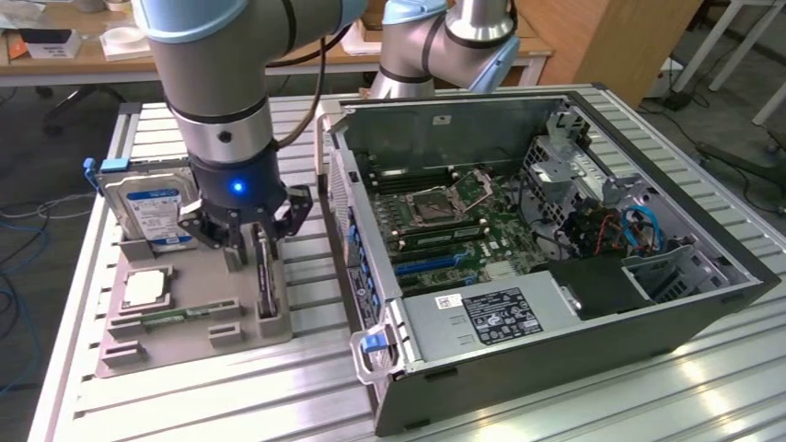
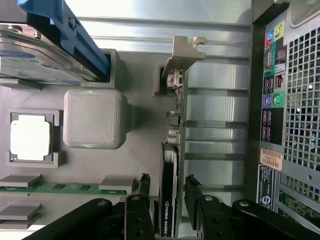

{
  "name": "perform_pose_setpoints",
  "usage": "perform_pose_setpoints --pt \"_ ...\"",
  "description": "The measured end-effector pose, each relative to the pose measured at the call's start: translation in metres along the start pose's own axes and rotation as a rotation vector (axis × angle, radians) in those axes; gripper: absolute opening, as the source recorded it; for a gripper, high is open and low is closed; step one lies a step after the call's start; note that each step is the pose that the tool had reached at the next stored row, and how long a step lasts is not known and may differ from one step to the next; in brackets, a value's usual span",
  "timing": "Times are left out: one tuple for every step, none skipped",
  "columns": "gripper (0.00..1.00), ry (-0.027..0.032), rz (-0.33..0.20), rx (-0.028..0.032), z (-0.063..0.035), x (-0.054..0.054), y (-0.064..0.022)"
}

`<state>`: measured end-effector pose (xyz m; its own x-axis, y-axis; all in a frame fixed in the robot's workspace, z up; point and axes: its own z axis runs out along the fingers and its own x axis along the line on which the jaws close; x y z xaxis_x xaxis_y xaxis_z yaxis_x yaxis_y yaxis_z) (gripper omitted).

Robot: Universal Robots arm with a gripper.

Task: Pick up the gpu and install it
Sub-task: 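Pick up the gpu and move the gpu toward the slot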

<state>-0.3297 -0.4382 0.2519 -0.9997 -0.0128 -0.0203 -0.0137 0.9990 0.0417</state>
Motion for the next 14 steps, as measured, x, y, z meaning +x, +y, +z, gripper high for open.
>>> perform_pose_setpoints --pt "0.42 0.0 0.0 0.0 0.0008 0.0 -0.0002" --pt "0.42 -0.0001 0.0 0.0 0.0017 0.0 -0.0003" --pt "0.42 0.0 0.0 0.0 0.0024 0.0 -0.0004" --pt "0.42 0.0 0.0 0.0 0.0032 0.0 -0.0005" --pt "0.42 -0.0001 0.0 0.0 0.0042 0.0 -0.0006" --pt "0.42 0.0 0.0 0.0 0.005 0.0 -0.0007" --pt "0.42 0.0001 0.0 0.0 0.0058 0.0 -0.0008" --pt "0.42 0.0 0.0 0.0 0.0066 0.0 -0.0009" --pt "0.42 0.0 0.0 0.0 0.0075 0.0 -0.001" --pt "0.42 0.0 0.0 0.0 0.0084 0.0 -0.001" --pt "0.42 0.0 0.0 0.0 0.0094 0.0 -0.0011" --pt "0.42 0.0 0.0 0.0 0.0104 0.0 -0.0012" --pt "0.42 0.0001 0.0 0.0001 0.0113 0.0 -0.0013" --pt "0.42 0.0 0.0 0.0 0.0122 0.0 -0.0013"
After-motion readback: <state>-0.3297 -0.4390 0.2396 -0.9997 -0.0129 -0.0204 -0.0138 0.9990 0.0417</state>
